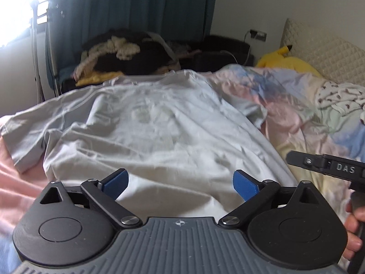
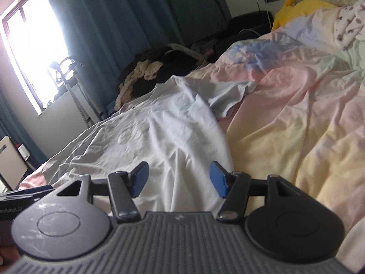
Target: Fold clothes
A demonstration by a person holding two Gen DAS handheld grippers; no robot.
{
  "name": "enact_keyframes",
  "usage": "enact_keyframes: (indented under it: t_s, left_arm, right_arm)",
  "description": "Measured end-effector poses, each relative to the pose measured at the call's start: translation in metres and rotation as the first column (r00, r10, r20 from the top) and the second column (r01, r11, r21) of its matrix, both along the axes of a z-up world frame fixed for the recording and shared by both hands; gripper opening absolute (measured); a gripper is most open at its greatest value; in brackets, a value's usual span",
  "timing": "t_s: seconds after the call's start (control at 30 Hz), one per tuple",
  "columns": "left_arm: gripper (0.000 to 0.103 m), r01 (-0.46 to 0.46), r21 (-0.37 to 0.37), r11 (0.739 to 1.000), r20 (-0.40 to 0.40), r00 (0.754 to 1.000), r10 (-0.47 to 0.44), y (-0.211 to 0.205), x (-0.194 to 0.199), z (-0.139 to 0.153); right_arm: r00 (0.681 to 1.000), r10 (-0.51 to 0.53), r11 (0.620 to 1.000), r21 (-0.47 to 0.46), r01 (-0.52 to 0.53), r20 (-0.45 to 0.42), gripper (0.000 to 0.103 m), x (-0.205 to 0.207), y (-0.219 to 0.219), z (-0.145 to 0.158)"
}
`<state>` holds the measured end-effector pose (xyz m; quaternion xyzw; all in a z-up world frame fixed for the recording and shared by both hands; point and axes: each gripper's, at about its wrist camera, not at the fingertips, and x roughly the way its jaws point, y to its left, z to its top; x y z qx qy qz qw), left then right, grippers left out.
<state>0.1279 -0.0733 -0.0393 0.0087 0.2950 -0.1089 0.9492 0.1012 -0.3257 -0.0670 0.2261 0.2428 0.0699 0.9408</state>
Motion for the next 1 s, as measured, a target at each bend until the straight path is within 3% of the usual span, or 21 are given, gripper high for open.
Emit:
enact_keyframes:
  t_s: [0.2,0.27,0.4,0.47,0.53,0.6,0.83,1.0]
  left_arm:
    - [0.102,-0.013,0.037,0.999,0.029,1.0,0.011,0.003,0.0,-0.009]
    - [0.102,-0.009,0.034,0.999,0.026,1.0,0.008,0.004,-0.001,-0.009]
    - [0.103,-0.039,0.083,0.996,0.05,0.998,0.035,0.003,-0.005,-0.015]
    - [0.103,-0.046,0.068,0.997,0.0,0.999,0.046,0.006,0.001,-0.021]
    - [0.103,-0.063,0.016,0.998,-0.057,0.996,0.063,0.014,0.007,-0.028]
    - [0.103,-0.084,-0.007,0.996,-0.092,0.992,0.083,0.02,0.013,-0.033]
    - [0.103,-0.124,-0.069,0.99,-0.131,0.985,0.114,0.035,0.03,-0.043]
    - [0.103,-0.123,-0.075,0.99,-0.129,0.985,0.113,0.036,0.043,-0.051]
  right_arm:
    - [0.999,-0.001,0.997,-0.078,0.005,0.041,0.066,0.005,0.009,0.003]
    - [0.998,-0.009,0.999,-0.04,0.011,0.057,0.088,0.009,0.003,0.006]
    - [0.997,-0.066,0.982,0.18,0.06,0.027,0.089,0.036,-0.03,0.007]
    - [0.994,-0.109,0.939,0.327,0.111,-0.023,0.089,0.057,-0.052,0.001]
    - [0.985,-0.153,0.869,0.464,0.17,-0.074,0.089,0.081,-0.073,-0.01]
    - [0.974,-0.196,0.82,0.526,0.227,-0.116,0.086,0.108,-0.089,-0.018]
    - [0.919,-0.345,0.829,0.397,0.393,-0.189,0.07,0.201,-0.129,-0.038]
    - [0.904,-0.39,0.835,0.346,0.428,-0.176,0.06,0.245,-0.141,-0.06]
